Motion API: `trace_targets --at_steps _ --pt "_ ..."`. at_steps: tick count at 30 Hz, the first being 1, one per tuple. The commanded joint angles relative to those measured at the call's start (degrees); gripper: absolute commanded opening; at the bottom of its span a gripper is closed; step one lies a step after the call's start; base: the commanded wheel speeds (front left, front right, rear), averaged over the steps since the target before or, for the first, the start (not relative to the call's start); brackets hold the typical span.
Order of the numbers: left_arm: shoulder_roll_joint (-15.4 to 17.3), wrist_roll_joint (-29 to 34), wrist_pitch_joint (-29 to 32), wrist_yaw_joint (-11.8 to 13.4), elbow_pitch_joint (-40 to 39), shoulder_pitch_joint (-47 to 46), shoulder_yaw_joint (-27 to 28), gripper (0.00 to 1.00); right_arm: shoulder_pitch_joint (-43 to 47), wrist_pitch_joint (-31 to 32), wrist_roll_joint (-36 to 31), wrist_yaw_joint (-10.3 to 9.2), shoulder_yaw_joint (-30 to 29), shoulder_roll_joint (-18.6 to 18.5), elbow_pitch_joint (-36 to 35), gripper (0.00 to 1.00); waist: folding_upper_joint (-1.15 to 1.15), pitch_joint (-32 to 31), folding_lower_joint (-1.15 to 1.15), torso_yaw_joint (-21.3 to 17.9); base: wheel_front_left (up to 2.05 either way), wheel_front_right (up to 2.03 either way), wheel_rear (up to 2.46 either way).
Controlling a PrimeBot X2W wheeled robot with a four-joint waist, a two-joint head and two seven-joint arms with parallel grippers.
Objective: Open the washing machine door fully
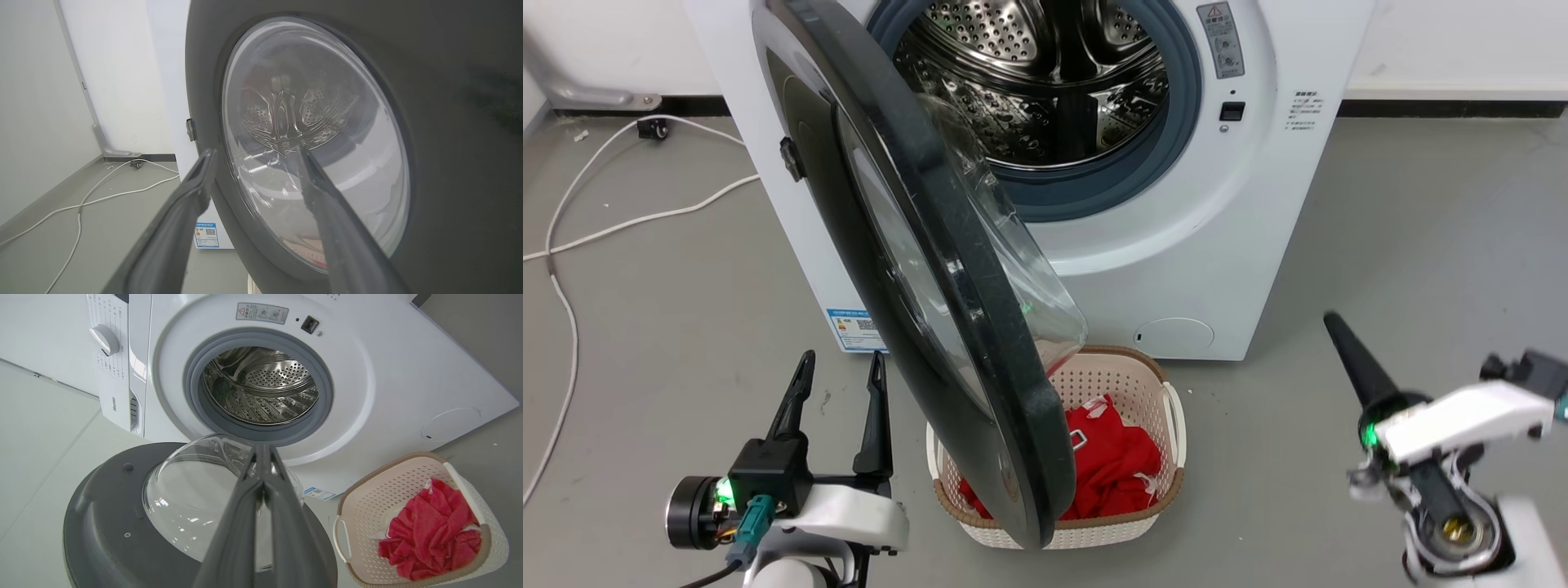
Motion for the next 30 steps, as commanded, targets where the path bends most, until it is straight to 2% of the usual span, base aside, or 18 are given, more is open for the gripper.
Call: trace_targets --at_steps 1,2,3,4,5,11,16,22,27,30 --pt "0.0 0.34 -0.14 -0.28 0.01 0.46 0.15 1.0 2.13 -1.61 -0.89 0.14 0.19 0.44 -0.7 0.0 0.0 -0.17 0.01 -0.15 0.0 0.0 0.0" --pt "0.01 0.38 -0.14 -0.35 0.05 0.65 0.23 1.0 3.32 -2.95 -1.42 0.13 0.36 0.49 -1.1 0.0 0.0 -0.24 0.01 -0.22 0.0 0.0 0.0" --pt "0.01 0.36 -0.14 -0.4 0.06 0.8 0.35 1.0 4.3 -4.35 -2.23 0.14 0.75 0.58 -1.58 0.3 0.0 -0.3 0.01 -0.3 0.0 0.0 0.0" --pt "0.01 0.39 -0.14 -0.35 0.08 0.94 0.37 1.0 5.25 -5.93 -3.22 0.13 1.07 0.68 -1.94 0.71 0.0 -0.4 0.01 -0.34 0.0 0.0 0.0" --pt "-0.01 0.39 -0.14 -0.39 0.16 1.02 0.36 1.0 6.2 -7.7 -4.25 0.14 1.14 0.73 -2.23 0.99 0.0 -0.5 0.01 -0.31 0.0 0.0 0.0" --pt "-0.02 0.12 -0.14 -0.67 0.47 0.89 -0.07 1.0 9.23 -18.43 -14.1 0.13 1.22 0.91 -3.37 1.0 0.0 -0.95 0.01 0.18 0.0 0.0 0.0" --pt "-0.02 0.11 -0.14 -0.68 0.55 1.12 -0.31 1.0 10.32 -25.59 -29.9 0.08 -1.85 0.26 -4.25 1.0 0.0 -1.43 0.01 0.46 0.0 0.0 0.0" --pt "-0.03 0.5 -0.14 -0.85 0.53 1.03 -0.19 1.0 11.7 -27.62 -54.2 0.07 -6.13 1.01 -11.43 1.0 0.0 -1.53 0.01 0.28 0.0 0.0 0.0" --pt "-0.02 0.74 -0.14 -0.92 0.63 0.96 -0.16 1.0 14.99 -27.47 -64.99 0.05 -5.14 1.43 -15.97 1.0 0.0 -1.55 0.01 0.26 0.0 0.0 0.0" --pt "-0.02 0.85 -0.14 -1.03 0.68 1.1 -0.06 1.0 16.87 -26.42 -66.38 0.06 -4.06 1.45 -16.82 1.0 0.0 -1.61 0.01 0.19 0.0 0.0 0.0"
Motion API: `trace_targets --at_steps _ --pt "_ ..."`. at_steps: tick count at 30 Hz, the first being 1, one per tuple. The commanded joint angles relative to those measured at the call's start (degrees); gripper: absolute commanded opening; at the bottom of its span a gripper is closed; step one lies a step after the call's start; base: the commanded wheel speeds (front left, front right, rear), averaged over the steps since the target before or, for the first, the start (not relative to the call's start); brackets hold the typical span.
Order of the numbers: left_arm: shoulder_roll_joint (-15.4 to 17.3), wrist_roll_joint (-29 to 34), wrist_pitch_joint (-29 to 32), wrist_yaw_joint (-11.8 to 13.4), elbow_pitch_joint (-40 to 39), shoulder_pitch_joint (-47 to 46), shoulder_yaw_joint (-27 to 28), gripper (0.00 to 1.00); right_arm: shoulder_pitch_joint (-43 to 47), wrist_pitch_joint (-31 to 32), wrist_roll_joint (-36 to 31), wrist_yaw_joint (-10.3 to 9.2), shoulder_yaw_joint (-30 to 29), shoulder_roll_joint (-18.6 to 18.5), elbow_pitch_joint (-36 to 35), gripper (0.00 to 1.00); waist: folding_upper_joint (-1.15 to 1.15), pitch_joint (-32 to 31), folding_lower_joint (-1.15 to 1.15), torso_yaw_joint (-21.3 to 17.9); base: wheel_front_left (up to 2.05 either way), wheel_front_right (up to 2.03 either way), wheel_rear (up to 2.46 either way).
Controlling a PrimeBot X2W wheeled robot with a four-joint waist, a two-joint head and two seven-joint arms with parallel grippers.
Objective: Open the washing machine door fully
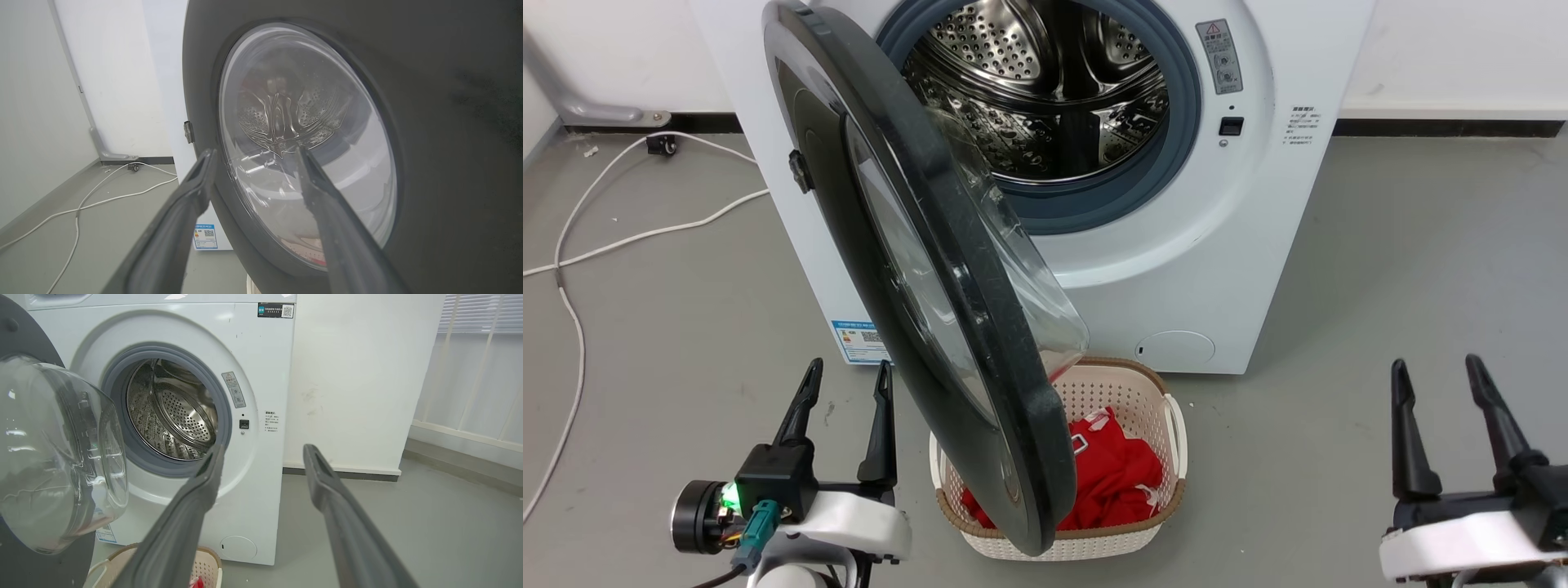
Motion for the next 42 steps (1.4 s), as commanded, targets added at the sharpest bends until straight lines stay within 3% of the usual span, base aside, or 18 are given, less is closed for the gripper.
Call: trace_targets --at_steps 1,19,21,22,31,42 --pt "0.0 0.37 -0.14 -0.03 0.07 0.5 0.03 1.0 0.71 0.32 -0.63 -0.04 0.15 0.18 -0.37 1.0 0.0 -0.02 0.0 -0.03 0.0 0.0 0.0" --pt "-0.01 -0.06 -0.14 -0.5 0.5 0.66 -0.46 1.0 1.87 0.36 2.74 -0.04 0.97 0.21 3.91 1.0 0.0 -0.21 0.0 0.33 0.0 0.0 0.0" --pt "-0.01 -0.19 -0.14 -0.5 0.56 0.71 -0.47 0.4 1.8 0.33 2.69 -0.04 0.95 0.21 3.93 1.0 0.0 -0.23 0.0 0.32 0.0 0.0 0.0" --pt "-0.02 -0.52 -0.14 -0.56 0.71 0.75 -0.52 0.0 1.8 0.34 2.76 -0.04 0.94 0.21 3.94 1.0 0.0 -0.22 0.0 0.31 0.0 0.0 0.0" --pt "-0.01 -2.32 -0.14 -0.68 -0.51 -0.22 -0.86 0.0 2.27 0.62 3.2 -0.04 0.95 0.22 3.73 1.0 0.0 -0.24 0.0 0.43 0.0 0.0 0.0" --pt "-0.02 -8.64 -0.13 -0.26 -15.93 -4.16 -2.41 0.0 2.2 1.0 3.24 -0.04 0.63 0.22 3.14 1.0 0.0 -0.26 0.0 0.81 0.0 0.0 0.0"
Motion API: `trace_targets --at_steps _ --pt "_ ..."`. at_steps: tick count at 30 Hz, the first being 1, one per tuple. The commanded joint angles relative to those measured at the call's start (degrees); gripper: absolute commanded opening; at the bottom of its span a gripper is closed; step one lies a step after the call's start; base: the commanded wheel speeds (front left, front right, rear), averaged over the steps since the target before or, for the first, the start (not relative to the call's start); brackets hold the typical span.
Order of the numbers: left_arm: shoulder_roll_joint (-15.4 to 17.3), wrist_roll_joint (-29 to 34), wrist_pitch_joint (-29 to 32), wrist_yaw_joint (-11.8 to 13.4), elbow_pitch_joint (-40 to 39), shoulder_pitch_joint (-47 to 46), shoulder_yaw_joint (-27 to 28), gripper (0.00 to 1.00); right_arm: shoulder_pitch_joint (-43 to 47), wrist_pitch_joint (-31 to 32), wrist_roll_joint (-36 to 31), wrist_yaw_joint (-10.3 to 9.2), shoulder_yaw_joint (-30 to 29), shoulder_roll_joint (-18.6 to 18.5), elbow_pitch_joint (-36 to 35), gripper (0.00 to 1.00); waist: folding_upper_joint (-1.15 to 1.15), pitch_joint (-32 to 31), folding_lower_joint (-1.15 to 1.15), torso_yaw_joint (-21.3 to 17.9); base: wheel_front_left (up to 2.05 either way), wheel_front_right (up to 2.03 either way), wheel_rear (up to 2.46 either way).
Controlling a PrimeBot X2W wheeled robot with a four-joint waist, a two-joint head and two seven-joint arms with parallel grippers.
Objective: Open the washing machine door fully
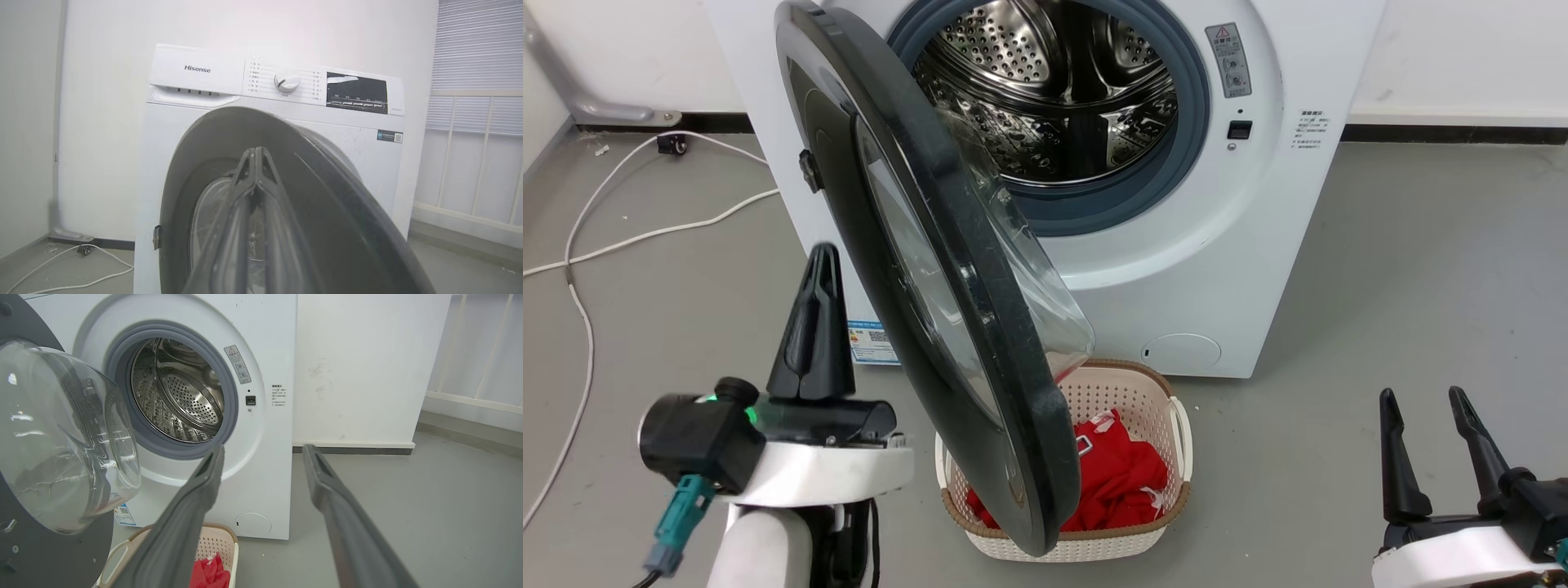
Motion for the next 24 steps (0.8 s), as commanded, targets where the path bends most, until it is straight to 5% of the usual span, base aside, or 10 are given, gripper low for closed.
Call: trace_targets --at_steps 1,14,24 --pt "-0.02 -0.71 -0.12 0.09 -1.83 -0.81 -0.63 0.0 0.27 0.1 0.2 -0.04 -0.09 0.19 -0.17 1.0 0.0 -0.04 0.0 -0.03 0.0 0.0 0.0" --pt "-0.03 -1.98 0.3 -0.97 -15.35 -0.55 -10.44 0.0 0.92 0.36 0.71 -0.04 -0.16 0.18 0.08 1.0 0.0 -0.41 0.0 -0.57 0.0 0.0 0.0" --pt "0.13 -4.39 10.01 -2.8 -16.52 3.97 -22.18 0.0 1.02 0.51 1.04 -0.04 -0.28 0.18 0.23 1.0 0.0 -0.44 0.0 -0.4 0.0 0.0 0.0"
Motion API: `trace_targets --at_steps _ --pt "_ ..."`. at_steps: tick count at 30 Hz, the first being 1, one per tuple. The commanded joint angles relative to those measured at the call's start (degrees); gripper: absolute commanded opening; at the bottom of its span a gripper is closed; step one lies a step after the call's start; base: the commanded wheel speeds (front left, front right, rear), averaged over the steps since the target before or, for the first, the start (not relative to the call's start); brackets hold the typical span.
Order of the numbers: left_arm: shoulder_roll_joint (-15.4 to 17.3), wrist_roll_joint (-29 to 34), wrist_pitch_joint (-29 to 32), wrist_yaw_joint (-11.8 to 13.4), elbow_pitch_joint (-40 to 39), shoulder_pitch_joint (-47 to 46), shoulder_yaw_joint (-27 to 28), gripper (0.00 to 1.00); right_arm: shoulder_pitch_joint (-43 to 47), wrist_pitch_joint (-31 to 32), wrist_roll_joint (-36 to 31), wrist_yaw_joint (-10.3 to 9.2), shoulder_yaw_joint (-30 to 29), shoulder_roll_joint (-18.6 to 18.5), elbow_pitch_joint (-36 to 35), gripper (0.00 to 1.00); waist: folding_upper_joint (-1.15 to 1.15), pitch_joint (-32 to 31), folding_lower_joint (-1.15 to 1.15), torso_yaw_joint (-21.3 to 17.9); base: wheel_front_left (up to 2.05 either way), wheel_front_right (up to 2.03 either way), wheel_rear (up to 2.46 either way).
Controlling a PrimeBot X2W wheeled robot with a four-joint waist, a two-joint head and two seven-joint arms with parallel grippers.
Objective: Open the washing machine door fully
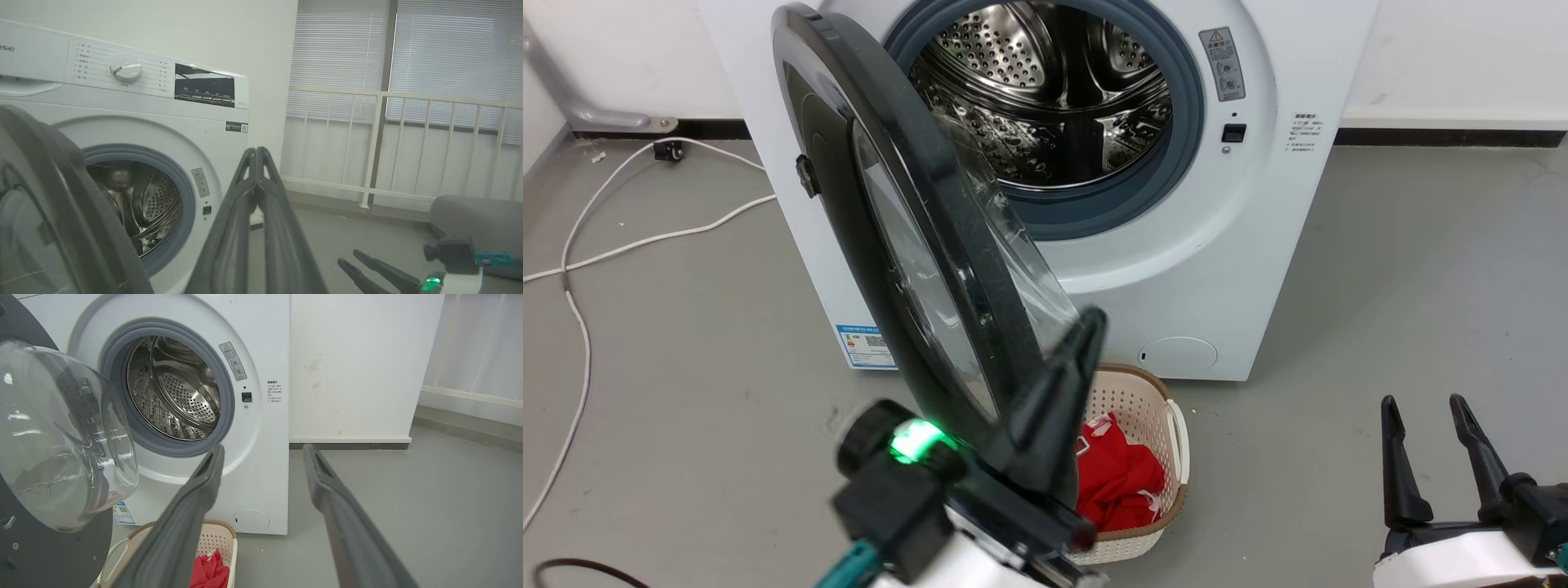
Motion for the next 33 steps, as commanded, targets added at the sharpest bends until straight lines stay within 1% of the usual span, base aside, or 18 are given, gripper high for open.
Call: trace_targets --at_steps 1,5,8,13,16,24,33 --pt "0.1 -0.48 1.52 -0.18 0.85 1.48 -1.43 0.0 0.49 0.02 0.5 -0.04 -0.03 0.17 0.12 1.0 0.0 -0.04 0.0 0.04 0.0 0.0 0.0" --pt "0.1 -1.39 5.21 -0.35 3.72 4.41 -5.6 0.0 0.53 0.14 0.53 -0.04 0.21 0.17 0.17 1.0 0.0 0.03 0.0 0.1 0.0 0.0 0.0" --pt "0.53 -0.89 7.07 -0.08 6.45 5.91 -7.62 0.0 0.47 0.19 0.54 -0.04 0.4 0.17 0.24 1.0 0.0 0.07 0.0 0.14 0.0 0.0 0.0" --pt "1.62 0.35 8.5 1.23 10.96 6.96 -7.77 0.0 0.43 0.34 0.62 -0.04 0.79 0.17 0.42 1.0 0.0 0.15 0.0 0.08 0.0 0.0 0.0" --pt "2.14 1.05 8.02 2.0 12.92 6.89 -7.46 0.0 0.43 0.28 0.83 -0.04 0.93 0.17 0.51 1.0 0.0 0.24 0.0 0.05 0.0 0.0 0.0" --pt "1.65 1.56 5.13 3.91 16.99 4.79 -5.72 0.0 -0.17 -0.14 1.13 -0.04 1.24 0.17 1.42 1.0 0.0 0.55 0.0 -0.28 0.0 0.0 0.0" --pt "0.71 0.37 1.72 4.99 22.17 0.11 -5.37 0.0 -1.17 -0.54 1.46 -0.04 1.41 0.17 2.77 1.0 0.0 1.05 0.0 -0.42 0.0 0.0 0.0"
